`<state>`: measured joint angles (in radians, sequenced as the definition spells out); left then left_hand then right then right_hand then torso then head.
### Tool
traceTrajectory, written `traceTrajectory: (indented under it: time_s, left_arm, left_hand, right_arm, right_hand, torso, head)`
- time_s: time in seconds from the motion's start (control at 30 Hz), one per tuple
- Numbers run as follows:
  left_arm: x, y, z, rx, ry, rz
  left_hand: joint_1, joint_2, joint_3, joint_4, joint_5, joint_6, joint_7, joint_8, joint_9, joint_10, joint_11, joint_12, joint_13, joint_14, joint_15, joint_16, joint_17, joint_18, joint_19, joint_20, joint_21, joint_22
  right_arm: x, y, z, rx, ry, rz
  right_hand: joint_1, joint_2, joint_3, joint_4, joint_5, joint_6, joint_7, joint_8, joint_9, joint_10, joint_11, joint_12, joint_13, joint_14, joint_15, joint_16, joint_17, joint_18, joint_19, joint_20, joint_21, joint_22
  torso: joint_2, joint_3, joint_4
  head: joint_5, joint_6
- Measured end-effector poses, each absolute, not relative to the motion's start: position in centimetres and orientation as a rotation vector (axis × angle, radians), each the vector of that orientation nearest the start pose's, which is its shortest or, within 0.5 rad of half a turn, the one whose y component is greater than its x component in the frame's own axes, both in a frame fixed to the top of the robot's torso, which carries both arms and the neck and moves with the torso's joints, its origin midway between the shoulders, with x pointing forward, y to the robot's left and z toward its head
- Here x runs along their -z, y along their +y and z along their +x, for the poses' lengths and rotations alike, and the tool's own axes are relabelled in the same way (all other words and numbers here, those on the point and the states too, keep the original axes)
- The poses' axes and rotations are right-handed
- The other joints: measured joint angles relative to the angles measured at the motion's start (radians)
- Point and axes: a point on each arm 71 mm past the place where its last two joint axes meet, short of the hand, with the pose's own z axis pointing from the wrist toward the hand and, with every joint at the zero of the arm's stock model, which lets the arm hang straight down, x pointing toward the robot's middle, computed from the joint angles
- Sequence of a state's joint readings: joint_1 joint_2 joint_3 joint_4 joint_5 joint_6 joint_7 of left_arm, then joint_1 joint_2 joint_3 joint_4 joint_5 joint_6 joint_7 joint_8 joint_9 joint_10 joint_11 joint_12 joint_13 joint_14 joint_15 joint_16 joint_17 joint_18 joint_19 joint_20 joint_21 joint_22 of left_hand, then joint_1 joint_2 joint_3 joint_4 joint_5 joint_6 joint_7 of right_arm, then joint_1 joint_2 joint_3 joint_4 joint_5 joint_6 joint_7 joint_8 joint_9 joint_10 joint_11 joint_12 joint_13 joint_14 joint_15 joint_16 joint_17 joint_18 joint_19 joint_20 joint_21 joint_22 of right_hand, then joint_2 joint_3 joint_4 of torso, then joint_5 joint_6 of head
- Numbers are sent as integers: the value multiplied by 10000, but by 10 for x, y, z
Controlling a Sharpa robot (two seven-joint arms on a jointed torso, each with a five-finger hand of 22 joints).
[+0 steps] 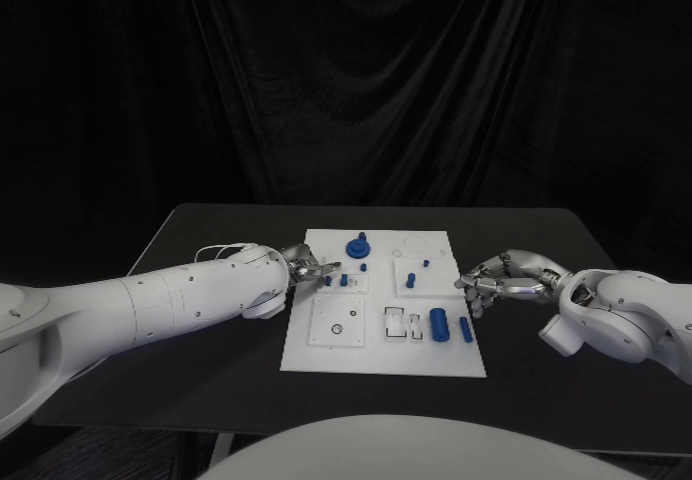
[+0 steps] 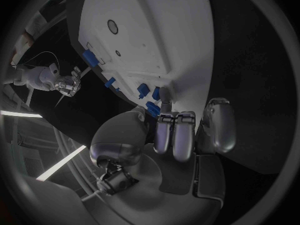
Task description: Assemble the parts on the task board
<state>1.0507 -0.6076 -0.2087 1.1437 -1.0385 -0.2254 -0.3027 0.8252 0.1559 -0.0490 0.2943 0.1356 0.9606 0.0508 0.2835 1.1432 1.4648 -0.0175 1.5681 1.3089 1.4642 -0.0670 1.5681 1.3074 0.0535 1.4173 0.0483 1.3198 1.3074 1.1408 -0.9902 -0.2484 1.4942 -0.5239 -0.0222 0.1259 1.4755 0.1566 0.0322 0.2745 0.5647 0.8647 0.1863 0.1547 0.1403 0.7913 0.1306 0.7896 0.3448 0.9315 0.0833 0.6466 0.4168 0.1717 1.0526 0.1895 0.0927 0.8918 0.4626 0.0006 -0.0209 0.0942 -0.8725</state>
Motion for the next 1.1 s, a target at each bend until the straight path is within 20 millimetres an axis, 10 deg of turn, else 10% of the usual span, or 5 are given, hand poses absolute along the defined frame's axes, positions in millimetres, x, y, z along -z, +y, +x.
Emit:
traceTrajectory:
  time_s: [0.5,0.7,0.8,0.93,1.1]
  left_arm:
    - [350,220,478,4441,20867,-3726]
    - [334,224,483,5304,18544,-3279]
    - [325,224,485,5773,17310,-2804]
    - [316,221,486,6373,16160,-2109]
    - [311,208,490,7285,15319,-996]
  left_hand:
    - [1069,75,-548,-20,692,2,-51,500,436,0,0,0,0,1,-1,0,0,1,95,-21,196,0]
    - [2766,-457,-1084,-26,1648,-1685,381,552,673,10,361,-335,0,15,392,-68,0,312,-1215,265,-1484,-1]
    - [3474,-494,-1277,-29,1964,-2554,789,457,375,-1244,810,-2019,-1,-862,828,-959,0,632,-3142,551,-3421,2]
    - [5018,-579,-1268,-11,2449,-3137,1062,621,-284,-6704,1197,-6958,-1343,-4620,1208,-2905,-2054,628,-4458,848,-4428,8]
    - [7179,-868,-428,-88,1744,-3191,1116,269,-1676,-8177,1561,-9774,-3793,-5019,1469,-3397,-3177,628,-4174,1144,-4148,7]
  right_arm:
    - [294,-279,424,-11182,21555,7363]
    - [294,-280,424,-11180,21530,7373]
    - [294,-280,424,-11192,21521,7370]
    - [294,-280,424,-11205,21504,7364]
    - [294,-280,424,-11233,21487,7351]
  right_hand:
    - [-92,-24,75,133,-77,36,37,0,-9,0,0,-39,-25,0,0,0,-38,1,0,0,0,0]
    - [-166,0,82,139,-126,36,37,0,-9,0,0,-39,-25,0,0,0,-48,0,0,0,0,1]
    - [-205,-40,82,139,-126,36,37,0,-8,0,0,-39,-25,0,0,0,-48,0,0,0,0,1]
    - [-259,15,82,139,-167,36,37,0,-8,0,0,-39,-25,0,0,0,-47,1,0,0,0,1]
    - [-259,15,82,139,-166,36,37,0,-8,1,0,-38,-24,0,0,1,-47,0,0,0,0,1]
  torso:
    - [4,2,1]
    - [4,2,2]
    - [3,2,3]
    - [0,2,3]
    - [-1,2,3]
  head:
    - [10,0]
    - [-15,0]
    - [-35,0]
    - [-49,0]
    - [-63,0]
